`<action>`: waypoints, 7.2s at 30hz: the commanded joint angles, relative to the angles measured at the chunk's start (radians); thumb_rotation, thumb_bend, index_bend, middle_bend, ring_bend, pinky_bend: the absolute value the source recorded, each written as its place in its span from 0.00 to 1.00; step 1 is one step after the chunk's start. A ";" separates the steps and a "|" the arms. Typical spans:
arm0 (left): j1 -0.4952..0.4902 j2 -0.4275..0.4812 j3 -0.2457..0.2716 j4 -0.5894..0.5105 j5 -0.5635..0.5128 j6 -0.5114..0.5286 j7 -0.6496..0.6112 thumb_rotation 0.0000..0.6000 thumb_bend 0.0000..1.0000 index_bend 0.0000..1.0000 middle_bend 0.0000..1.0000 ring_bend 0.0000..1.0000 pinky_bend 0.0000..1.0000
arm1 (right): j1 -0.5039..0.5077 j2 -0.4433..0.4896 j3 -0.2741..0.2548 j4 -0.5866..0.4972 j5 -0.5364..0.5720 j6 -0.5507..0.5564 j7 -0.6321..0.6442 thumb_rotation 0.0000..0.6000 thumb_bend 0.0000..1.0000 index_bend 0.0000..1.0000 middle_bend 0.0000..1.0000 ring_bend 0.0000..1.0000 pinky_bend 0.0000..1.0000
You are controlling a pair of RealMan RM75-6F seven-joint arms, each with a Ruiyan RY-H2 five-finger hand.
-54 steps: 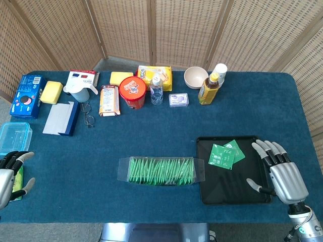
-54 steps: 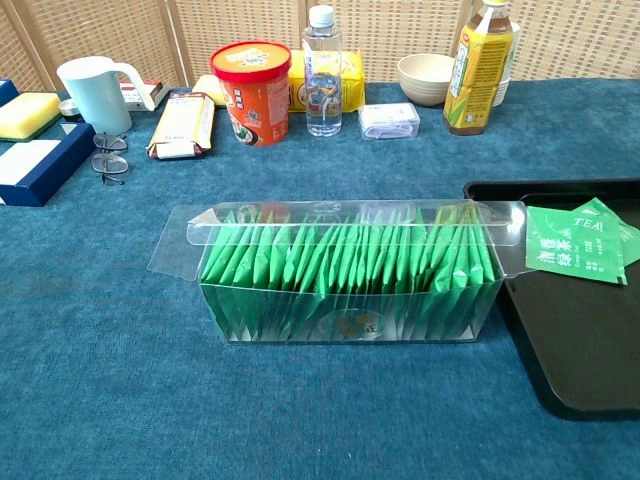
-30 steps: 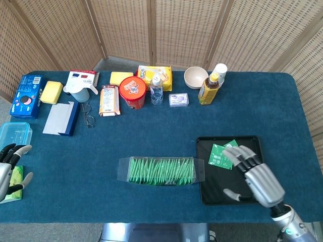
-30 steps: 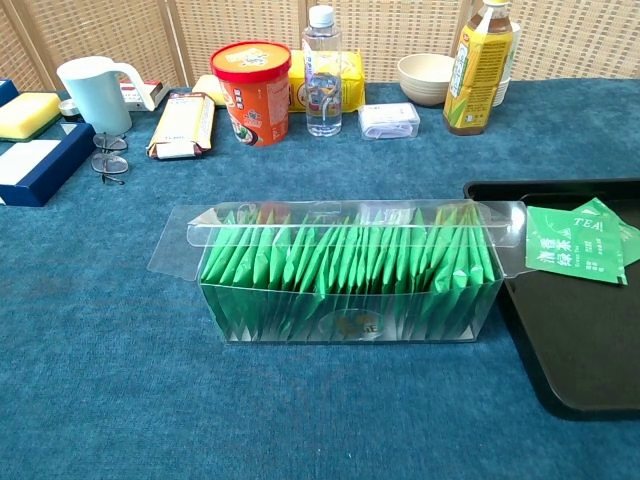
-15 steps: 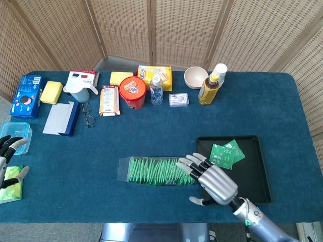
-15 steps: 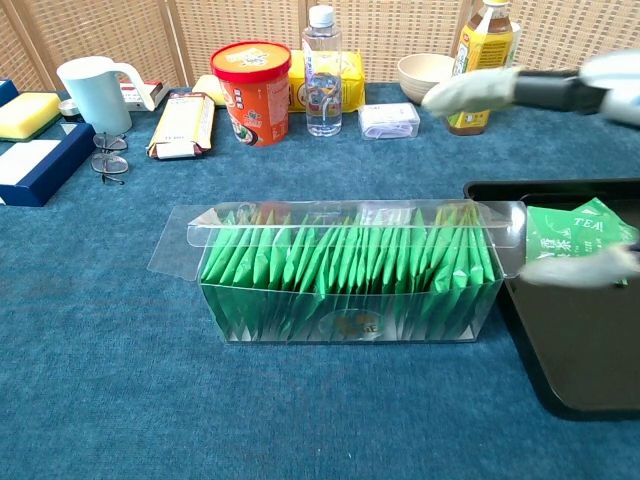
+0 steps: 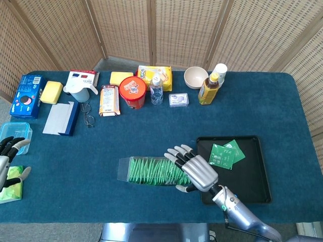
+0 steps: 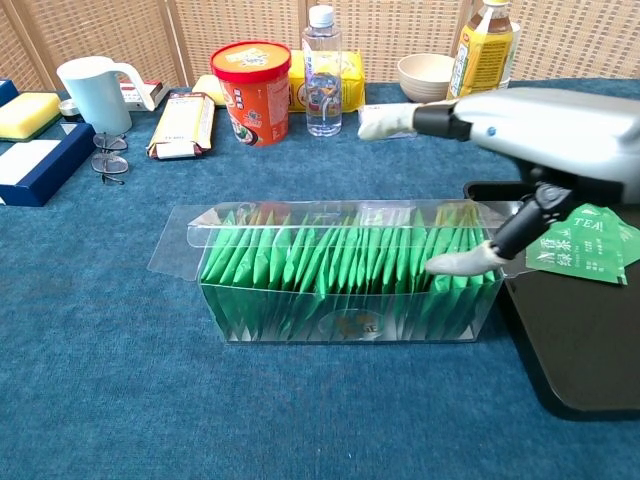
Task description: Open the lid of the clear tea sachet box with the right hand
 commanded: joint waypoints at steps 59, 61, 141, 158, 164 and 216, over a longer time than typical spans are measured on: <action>0.014 -0.029 0.011 0.054 0.009 0.026 -0.063 1.00 0.27 0.18 0.16 0.09 0.25 | 0.350 0.029 0.108 0.003 0.576 -0.069 -0.347 0.98 0.67 0.57 0.17 0.11 0.09; 0.014 -0.029 0.011 0.055 0.009 0.026 -0.064 1.00 0.27 0.18 0.16 0.09 0.25 | 0.361 0.028 0.106 0.009 0.589 -0.067 -0.350 1.00 0.67 0.58 0.17 0.12 0.09; 0.032 -0.033 0.016 0.044 0.067 0.087 -0.054 1.00 0.27 0.21 0.16 0.09 0.25 | 0.350 -0.008 -0.172 0.387 -0.228 0.104 0.241 0.89 0.01 0.11 0.10 0.06 0.08; 0.043 -0.039 0.022 0.067 0.065 0.092 -0.076 1.00 0.27 0.23 0.16 0.09 0.25 | 0.392 -0.077 -0.157 0.447 -0.254 0.014 0.188 0.89 0.01 0.18 0.12 0.06 0.08; 0.042 -0.042 0.021 0.076 0.061 0.089 -0.084 1.00 0.27 0.23 0.16 0.09 0.25 | 0.404 -0.085 -0.141 0.446 -0.239 -0.006 0.195 0.89 0.01 0.30 0.13 0.06 0.08; 0.040 -0.052 0.019 0.088 0.062 0.086 -0.091 1.00 0.27 0.24 0.16 0.08 0.25 | 0.396 -0.132 -0.113 0.470 -0.239 0.044 0.216 0.89 0.30 0.48 0.22 0.13 0.08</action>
